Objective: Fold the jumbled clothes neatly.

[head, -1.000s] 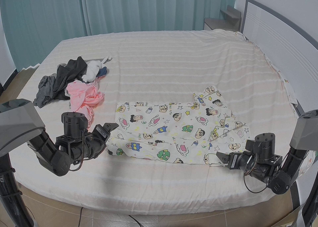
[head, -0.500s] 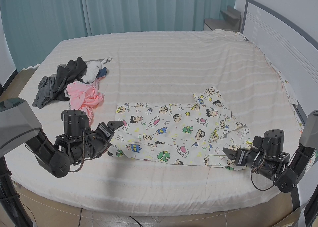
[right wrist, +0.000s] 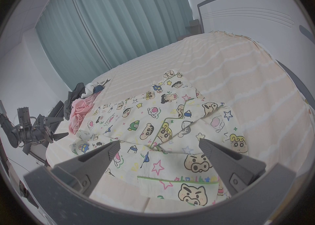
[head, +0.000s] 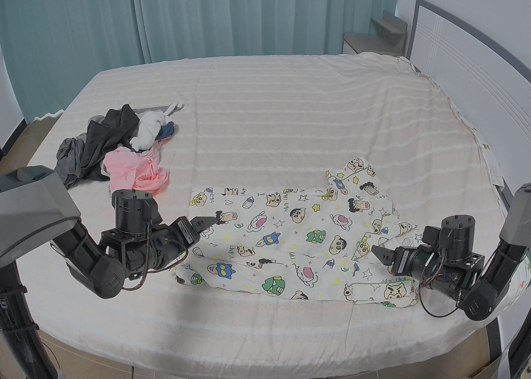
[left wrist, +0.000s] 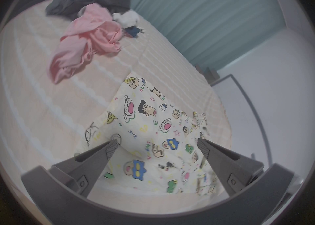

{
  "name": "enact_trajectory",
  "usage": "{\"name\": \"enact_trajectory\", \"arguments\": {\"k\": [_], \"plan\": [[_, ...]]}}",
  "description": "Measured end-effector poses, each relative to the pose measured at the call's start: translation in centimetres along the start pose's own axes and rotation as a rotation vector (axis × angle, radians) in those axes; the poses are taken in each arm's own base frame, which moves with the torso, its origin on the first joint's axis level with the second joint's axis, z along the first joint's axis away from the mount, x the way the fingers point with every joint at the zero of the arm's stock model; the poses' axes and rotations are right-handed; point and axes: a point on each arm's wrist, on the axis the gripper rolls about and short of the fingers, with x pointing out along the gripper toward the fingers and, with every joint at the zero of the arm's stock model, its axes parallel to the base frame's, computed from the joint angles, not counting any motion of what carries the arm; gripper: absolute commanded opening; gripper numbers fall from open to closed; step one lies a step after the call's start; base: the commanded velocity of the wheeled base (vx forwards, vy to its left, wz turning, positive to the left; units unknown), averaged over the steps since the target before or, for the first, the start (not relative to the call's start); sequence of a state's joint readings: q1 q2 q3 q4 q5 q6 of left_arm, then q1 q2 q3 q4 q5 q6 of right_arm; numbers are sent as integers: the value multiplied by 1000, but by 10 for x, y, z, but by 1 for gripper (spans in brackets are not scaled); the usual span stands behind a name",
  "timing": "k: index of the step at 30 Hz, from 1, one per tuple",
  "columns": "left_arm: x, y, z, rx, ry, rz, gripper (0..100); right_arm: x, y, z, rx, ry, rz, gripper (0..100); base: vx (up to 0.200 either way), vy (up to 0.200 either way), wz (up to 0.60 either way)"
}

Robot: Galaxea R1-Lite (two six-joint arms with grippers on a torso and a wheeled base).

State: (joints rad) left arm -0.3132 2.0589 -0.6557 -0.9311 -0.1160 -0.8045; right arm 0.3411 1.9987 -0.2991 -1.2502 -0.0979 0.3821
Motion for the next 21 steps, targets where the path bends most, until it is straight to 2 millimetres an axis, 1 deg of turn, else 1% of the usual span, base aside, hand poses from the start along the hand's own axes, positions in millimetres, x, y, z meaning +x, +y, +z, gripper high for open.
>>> {"name": "enact_trajectory", "arguments": {"k": [1,6,11,13,21], "plan": [[0,2,0,62,10,14,100,0,0,0,0,2,2,100,0,0,0],[-1,15,-2,259,81,88,100,-1,-1,-1,1,7,7,100,0,0,0],[-5,33,-6,403,230,162,100,-2,-1,-3,0,17,12,100,0,0,0],[-5,37,-6,421,281,148,100,-4,-2,-4,-1,26,21,100,0,0,0],[7,44,-5,426,297,150,100,-14,-3,-8,-4,45,36,100,0,0,0]]}}
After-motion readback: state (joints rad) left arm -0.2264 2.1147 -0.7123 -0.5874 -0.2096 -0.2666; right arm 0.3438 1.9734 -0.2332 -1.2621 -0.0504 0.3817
